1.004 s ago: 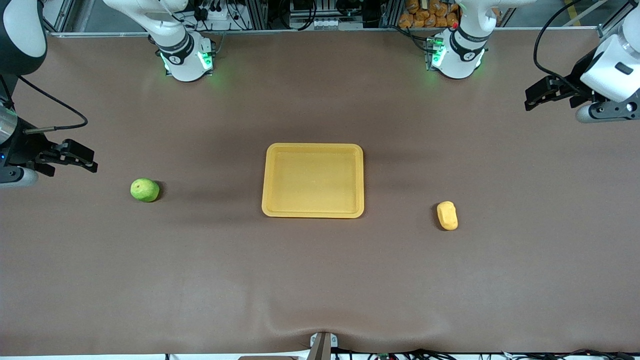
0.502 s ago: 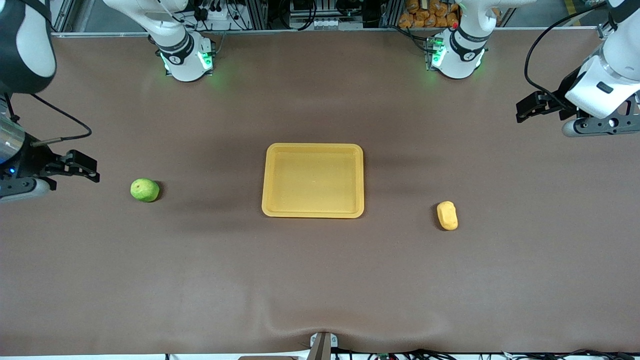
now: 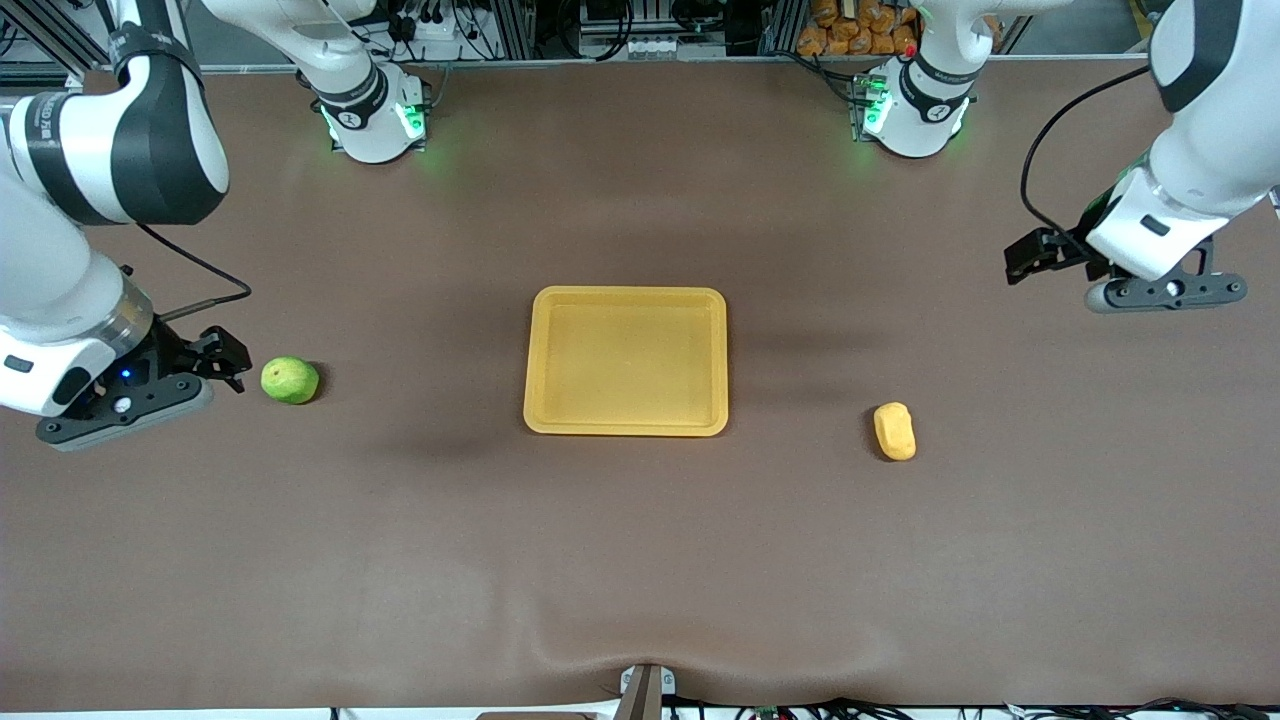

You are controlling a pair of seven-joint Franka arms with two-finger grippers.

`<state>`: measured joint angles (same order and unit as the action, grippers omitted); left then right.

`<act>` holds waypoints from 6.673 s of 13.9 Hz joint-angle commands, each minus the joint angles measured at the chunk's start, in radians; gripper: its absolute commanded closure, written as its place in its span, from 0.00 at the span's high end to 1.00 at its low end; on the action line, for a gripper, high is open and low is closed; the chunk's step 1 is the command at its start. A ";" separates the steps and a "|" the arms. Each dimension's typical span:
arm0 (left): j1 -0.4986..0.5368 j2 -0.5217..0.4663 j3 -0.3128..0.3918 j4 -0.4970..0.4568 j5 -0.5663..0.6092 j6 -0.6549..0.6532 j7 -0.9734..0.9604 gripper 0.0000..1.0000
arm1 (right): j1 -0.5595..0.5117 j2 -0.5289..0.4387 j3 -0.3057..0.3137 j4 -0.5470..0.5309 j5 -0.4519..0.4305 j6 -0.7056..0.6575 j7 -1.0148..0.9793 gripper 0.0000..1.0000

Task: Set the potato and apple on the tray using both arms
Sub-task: 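Lower the left gripper onto the yellow potato and close it, then carry the potato over the tray while the right gripper grasps the apple, then lower the potato onto the tray while the right gripper carries the apple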

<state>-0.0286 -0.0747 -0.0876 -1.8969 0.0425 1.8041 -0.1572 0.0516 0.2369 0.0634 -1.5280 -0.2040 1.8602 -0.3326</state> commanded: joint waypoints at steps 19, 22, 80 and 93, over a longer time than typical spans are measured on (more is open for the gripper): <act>-0.017 0.420 -0.027 -0.248 -0.006 0.854 -0.079 1.00 | -0.007 0.025 -0.002 0.025 -0.034 -0.006 -0.022 1.00; -0.025 0.480 -0.026 -0.235 -0.007 0.900 -0.111 1.00 | 0.010 0.025 -0.002 0.025 -0.040 -0.007 -0.043 1.00; -0.631 0.670 -0.017 0.177 0.198 0.559 -0.688 0.00 | -0.262 -0.007 0.177 -0.600 0.328 0.401 -0.019 0.07; -0.642 0.747 -0.012 0.222 0.240 0.543 -0.774 0.43 | 0.040 0.002 0.297 -0.604 0.518 0.459 0.744 0.12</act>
<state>-0.6685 0.6579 -0.0997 -1.7074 0.2572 2.3706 -0.9042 0.0501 0.2475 0.3633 -2.1203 0.2940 2.2949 0.3390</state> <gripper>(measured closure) 0.511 0.141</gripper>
